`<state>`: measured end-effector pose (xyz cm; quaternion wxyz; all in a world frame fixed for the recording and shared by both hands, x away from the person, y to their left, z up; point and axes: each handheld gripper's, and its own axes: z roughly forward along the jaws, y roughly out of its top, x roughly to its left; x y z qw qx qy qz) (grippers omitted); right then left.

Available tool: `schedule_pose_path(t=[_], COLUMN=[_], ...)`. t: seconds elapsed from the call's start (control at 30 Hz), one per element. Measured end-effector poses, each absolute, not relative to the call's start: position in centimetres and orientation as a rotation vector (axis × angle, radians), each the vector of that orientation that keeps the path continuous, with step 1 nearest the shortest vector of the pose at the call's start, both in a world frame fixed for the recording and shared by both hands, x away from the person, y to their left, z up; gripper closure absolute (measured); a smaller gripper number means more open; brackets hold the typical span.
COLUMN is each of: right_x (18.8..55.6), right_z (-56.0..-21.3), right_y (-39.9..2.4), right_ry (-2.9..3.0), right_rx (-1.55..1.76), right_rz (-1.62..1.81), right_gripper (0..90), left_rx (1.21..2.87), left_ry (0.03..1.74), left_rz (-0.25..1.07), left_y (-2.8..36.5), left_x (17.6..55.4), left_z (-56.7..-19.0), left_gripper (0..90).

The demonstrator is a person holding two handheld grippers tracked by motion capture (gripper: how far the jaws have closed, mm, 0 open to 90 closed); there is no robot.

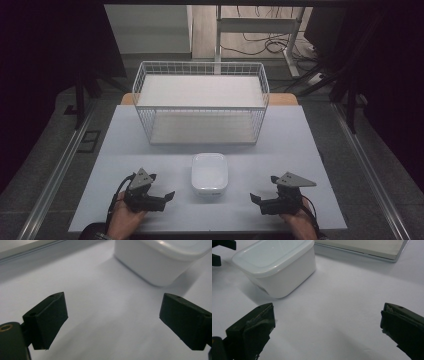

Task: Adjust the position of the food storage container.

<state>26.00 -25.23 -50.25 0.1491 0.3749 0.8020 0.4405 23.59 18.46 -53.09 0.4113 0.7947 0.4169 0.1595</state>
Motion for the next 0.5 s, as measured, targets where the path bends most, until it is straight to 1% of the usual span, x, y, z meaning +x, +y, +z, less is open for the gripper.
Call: schedule_pose_path(t=[0.07,0.2,0.27,0.37,0.5], right_x=[26.0,26.16,26.15,26.13,26.19], right_z=[-50.31,-50.79,-50.79,-50.81,-50.94], right_y=[-25.16,-24.77,-24.71,-24.5,-24.41], right_ry=[2.302,2.301,2.299,2.303,2.331], right_rx=[1.074,1.096,1.096,1.091,1.116], right_rz=[1.252,1.209,1.211,1.2,1.183], right_gripper=[0.0,0.0,0.0,0.0,0.0], left_rx=[2.01,1.991,1.998,2.01,1.987], left_ry=[1.052,1.031,1.023,1.042,1.065], left_rz=[0.411,0.343,0.346,0.354,0.302], left_y=[18.5,18.34,18.17,17.92,18.28], left_x=[23.51,23.45,23.44,23.47,23.68], left_z=[-53.1,-53.04,-53.07,-53.13,-53.07], left_gripper=[7.8,8.6,8.2,6.2,3.1])
